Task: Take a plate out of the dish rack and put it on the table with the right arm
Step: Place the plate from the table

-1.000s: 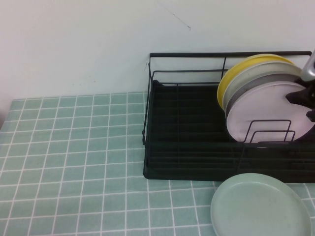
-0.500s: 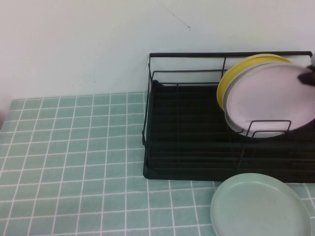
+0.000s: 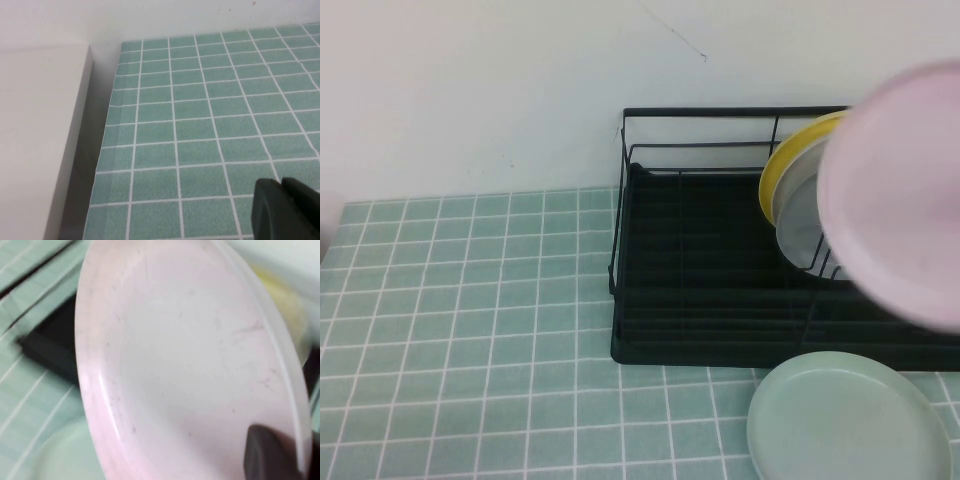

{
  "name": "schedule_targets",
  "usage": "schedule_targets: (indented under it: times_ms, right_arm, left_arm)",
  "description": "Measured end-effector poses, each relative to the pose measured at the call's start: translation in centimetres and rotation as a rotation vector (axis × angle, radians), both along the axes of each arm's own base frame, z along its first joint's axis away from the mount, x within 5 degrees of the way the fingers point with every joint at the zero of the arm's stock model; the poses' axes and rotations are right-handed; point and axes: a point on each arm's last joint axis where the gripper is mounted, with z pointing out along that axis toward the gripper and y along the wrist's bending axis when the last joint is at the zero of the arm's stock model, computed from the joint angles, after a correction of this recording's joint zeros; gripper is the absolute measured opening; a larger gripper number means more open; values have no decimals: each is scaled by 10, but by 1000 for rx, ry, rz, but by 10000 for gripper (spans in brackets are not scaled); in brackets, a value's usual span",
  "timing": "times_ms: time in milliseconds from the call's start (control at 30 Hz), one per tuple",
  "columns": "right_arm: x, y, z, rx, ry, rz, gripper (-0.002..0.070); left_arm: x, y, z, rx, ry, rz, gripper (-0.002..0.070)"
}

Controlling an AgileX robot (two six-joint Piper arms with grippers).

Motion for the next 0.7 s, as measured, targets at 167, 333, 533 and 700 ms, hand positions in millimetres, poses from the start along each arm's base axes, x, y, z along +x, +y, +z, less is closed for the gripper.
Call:
schedule_targets:
  times_ms: [167,333,533,700]
  right_arm:
    - [-24,2,-23,86,326,-66,82]
    - [-31,6,-75,166,503,-106,82]
    - [-39,8,-134,258,579,-201,82]
    - [-33,8,-156,278,624,-238,82]
  left_arm:
    - [0,0,0,0,0,0,-3]
    - [0,0,0,0,0,0,-3]
    - [0,0,0,0,0,0,-3]
    - [0,0,0,0,0,0,-3]
